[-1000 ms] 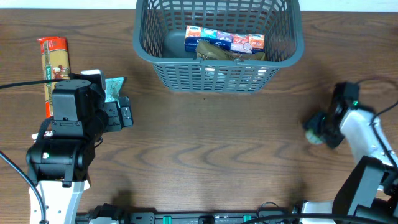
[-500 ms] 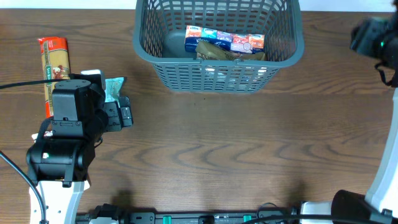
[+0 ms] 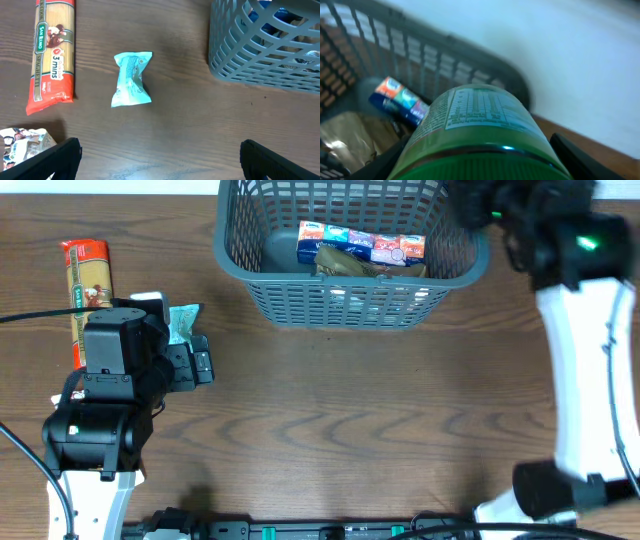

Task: Pack container
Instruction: 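Lift the green-capped bottle into the basket and release it, then reach the left gripper to the mint-green pouch and grasp it, then carry the mint-green pouch into the basket and release it, then move the left gripper to the spaghetti package and grasp it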

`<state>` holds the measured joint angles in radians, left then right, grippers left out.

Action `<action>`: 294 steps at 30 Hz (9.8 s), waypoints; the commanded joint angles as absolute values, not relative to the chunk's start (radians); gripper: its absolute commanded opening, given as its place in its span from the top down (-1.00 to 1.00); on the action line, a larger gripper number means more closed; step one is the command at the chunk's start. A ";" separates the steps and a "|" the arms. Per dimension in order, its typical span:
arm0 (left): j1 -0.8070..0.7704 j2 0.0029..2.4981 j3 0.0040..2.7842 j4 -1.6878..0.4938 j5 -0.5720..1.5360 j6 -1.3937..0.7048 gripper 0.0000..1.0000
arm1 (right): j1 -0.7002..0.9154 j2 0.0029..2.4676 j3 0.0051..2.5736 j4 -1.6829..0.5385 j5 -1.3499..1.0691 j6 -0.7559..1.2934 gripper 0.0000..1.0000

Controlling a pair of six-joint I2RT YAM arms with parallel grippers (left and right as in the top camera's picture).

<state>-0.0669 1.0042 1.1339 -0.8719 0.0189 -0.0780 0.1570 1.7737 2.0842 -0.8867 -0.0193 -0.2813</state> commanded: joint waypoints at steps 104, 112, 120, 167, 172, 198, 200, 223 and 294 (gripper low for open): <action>0.113 1.895 1.347 -0.783 0.004 0.131 -0.97 | -0.352 1.982 1.707 -1.204 -0.027 0.262 -0.99; 0.113 2.021 1.347 -0.745 0.019 0.112 -0.97 | -0.352 1.982 1.707 -1.209 -0.027 0.245 -0.99; 0.113 2.028 1.348 -0.725 0.019 0.112 -0.99 | -0.352 1.982 1.707 -1.210 -0.027 0.245 -0.99; -0.190 1.557 1.956 -0.795 0.187 0.622 0.89 | -0.352 1.982 1.707 -1.210 -0.027 0.192 -0.99; -0.262 1.638 1.955 -0.651 0.188 0.837 0.89 | -0.352 1.982 1.707 -1.211 -0.027 0.193 -0.98; -0.292 2.105 1.954 -0.545 0.287 0.841 0.89 | -0.352 1.982 1.707 -1.226 -0.044 0.194 -0.98; -0.292 2.109 1.953 -0.567 0.287 0.841 0.89 | -0.352 1.982 1.707 -1.226 -0.055 0.194 -0.99; -0.292 2.107 1.954 -0.670 0.267 0.840 -0.30 | -0.352 1.982 1.707 -1.223 -0.058 0.194 -0.99; 0.469 2.409 2.092 -0.907 0.065 0.327 -0.97 | -0.352 1.982 1.707 -1.230 -0.057 0.194 -0.98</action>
